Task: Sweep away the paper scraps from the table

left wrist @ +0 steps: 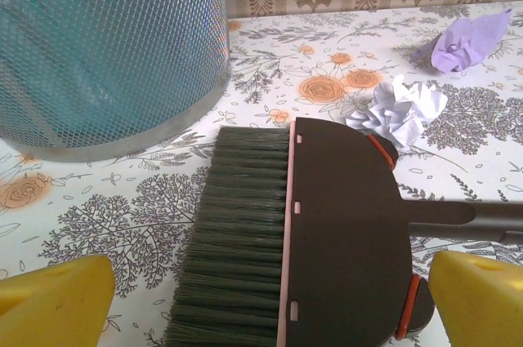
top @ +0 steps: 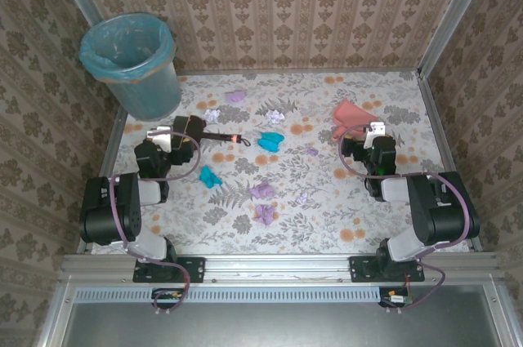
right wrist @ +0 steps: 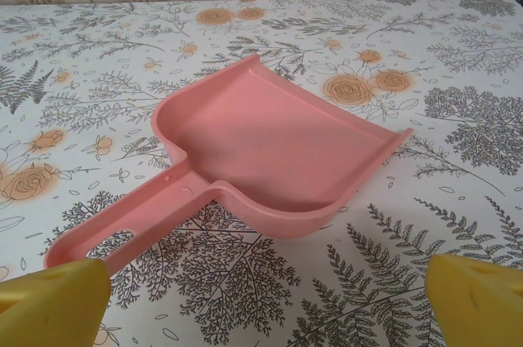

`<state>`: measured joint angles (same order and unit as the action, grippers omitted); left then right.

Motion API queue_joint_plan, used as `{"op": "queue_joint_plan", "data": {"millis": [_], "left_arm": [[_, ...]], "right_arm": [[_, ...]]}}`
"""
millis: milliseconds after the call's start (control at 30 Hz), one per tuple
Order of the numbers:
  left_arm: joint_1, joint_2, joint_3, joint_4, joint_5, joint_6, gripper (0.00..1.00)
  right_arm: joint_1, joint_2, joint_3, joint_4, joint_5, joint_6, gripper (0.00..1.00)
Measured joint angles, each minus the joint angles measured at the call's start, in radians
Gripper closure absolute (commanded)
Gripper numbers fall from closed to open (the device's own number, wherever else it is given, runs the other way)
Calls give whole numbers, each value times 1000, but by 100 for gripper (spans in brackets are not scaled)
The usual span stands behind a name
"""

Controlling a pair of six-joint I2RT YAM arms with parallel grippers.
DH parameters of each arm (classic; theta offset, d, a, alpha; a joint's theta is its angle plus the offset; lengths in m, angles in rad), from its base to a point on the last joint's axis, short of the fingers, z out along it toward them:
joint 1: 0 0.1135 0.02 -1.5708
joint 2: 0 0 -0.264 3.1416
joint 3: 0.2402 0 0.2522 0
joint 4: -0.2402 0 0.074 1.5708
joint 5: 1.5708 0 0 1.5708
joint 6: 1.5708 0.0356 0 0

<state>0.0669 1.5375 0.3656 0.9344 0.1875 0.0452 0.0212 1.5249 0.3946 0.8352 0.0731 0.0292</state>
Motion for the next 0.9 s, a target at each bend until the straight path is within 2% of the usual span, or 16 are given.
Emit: {"op": "queue_joint_plan", "data": {"millis": [100, 233, 300, 467, 633, 800, 900], "left_arm": [[0, -79, -52, -19, -20, -8, 0], [-21, -330, -72, -150, -109, -64, 0], [-68, -440, -42, -220, -171, -112, 0], [-183, -541, 68, -425, -270, -288, 0], [-171, -571, 126, -610, -192, -517, 0], [-158, -636, 9, -571, -114, -747, 0], [-154, -660, -25, -636, -103, -815, 0]], "right_arm": [[0, -24, 19, -69, 0, 0, 0], [2, -115, 55, -178, 0, 0, 0], [8, -174, 72, -227, 0, 0, 0], [31, -325, 84, -322, 28, 99, 0], [26, -486, 133, -522, 113, 336, 0], [1, -595, 135, -637, 158, 542, 0], [-14, -588, 180, -773, 160, 611, 0]]}}
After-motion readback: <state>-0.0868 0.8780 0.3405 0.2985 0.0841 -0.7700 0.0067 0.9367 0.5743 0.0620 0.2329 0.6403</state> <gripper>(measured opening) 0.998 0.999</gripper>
